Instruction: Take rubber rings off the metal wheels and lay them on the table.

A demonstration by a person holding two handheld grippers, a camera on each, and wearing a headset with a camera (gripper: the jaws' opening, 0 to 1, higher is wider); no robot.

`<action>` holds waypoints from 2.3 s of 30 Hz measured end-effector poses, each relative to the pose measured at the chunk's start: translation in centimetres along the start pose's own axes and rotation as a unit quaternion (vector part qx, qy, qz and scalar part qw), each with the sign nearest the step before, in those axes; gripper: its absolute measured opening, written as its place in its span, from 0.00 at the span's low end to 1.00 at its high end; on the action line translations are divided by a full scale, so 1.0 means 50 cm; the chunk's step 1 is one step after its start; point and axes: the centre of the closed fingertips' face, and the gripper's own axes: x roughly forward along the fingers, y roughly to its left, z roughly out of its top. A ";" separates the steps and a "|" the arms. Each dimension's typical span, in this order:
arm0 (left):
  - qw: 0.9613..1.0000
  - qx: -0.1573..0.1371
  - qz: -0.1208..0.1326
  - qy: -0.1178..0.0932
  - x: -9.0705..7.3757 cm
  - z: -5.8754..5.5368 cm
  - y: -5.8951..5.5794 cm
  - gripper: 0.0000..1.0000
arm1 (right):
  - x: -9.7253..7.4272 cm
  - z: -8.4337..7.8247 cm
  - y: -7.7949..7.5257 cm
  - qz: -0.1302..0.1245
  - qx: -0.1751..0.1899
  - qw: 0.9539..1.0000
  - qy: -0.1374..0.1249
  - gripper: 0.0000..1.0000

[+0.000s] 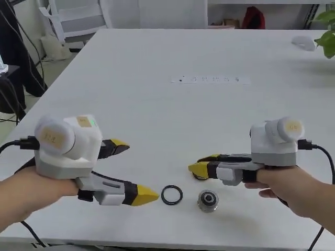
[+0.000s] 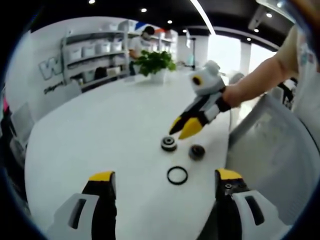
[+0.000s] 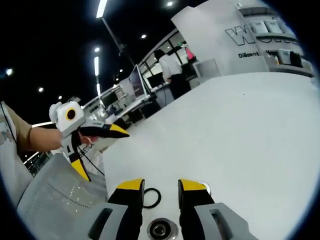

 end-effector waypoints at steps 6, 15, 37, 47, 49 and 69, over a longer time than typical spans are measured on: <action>1.000 0.007 0.000 -0.002 0.019 0.014 0.008 0.81 | -0.021 0.004 -0.025 -0.016 -0.002 1.000 -0.010 0.26; 1.000 0.010 -0.002 0.000 0.049 0.015 0.022 0.78 | -0.037 -0.009 -0.054 -0.038 -0.019 0.999 -0.002 0.27; 1.000 0.010 -0.020 0.005 0.132 0.019 0.005 0.70 | -0.026 -0.062 -0.087 -0.052 -0.065 0.996 0.030 0.25; 1.000 0.011 -0.022 0.009 0.159 0.011 0.013 0.63 | -0.016 -0.081 -0.097 -0.053 -0.078 0.995 0.042 0.23; 1.000 0.011 -0.022 0.010 0.165 0.009 0.013 0.62 | -0.015 -0.083 -0.099 -0.053 -0.080 0.995 0.041 0.22; 0.998 0.032 -0.044 0.022 0.226 0.009 -0.011 0.50 | -0.004 -0.092 -0.109 -0.048 -0.089 0.994 0.042 0.15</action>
